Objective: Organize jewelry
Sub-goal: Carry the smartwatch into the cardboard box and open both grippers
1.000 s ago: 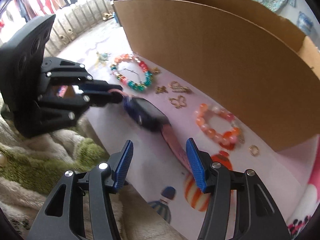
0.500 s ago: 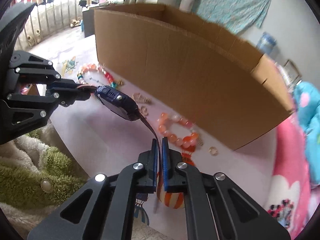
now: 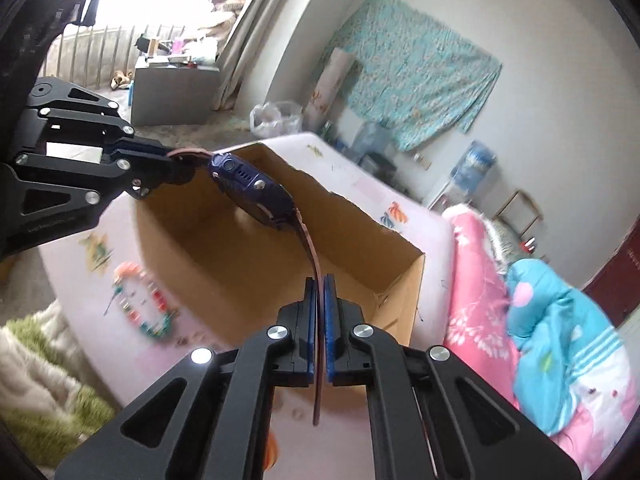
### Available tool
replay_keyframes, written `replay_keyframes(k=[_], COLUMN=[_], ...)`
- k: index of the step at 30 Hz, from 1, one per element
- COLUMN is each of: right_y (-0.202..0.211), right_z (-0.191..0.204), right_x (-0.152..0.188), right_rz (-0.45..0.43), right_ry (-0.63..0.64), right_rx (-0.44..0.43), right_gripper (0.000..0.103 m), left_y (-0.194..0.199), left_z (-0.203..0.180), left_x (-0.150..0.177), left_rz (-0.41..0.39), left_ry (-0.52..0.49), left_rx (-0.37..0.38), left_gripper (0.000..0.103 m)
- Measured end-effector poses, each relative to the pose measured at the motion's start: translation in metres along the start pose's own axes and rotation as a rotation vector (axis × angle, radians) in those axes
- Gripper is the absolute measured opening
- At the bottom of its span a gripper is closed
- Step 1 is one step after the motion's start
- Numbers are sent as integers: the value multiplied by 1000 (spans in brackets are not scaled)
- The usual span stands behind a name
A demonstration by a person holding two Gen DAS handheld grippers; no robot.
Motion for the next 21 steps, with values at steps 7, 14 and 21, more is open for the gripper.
replay_keyframes(k=[7,14,21], right_y=[-128,-217,-266], right_z=[-35,-33,-33], right_x=[-31,-18,-11], right_rz=[308,584,723], right_ry=[-9,-35,-41], right_rx=[-141,-275,-347], right_gripper=[4,4,4], left_y=[-113,-195,-230], left_z=[42,52,57], left_x=[-23,-6,2], left_rz=[342,626,749], left_ry=[132,181,244], left_rx=[174,207,248], left_gripper=[4,4,4])
Point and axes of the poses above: each gripper's, at about its wrist camera, not at the fingertips, and y roughly against the way its jaws point, z to its left, x to its underside, the point moved 3 cm from there along -y, roughly the way its jaws point
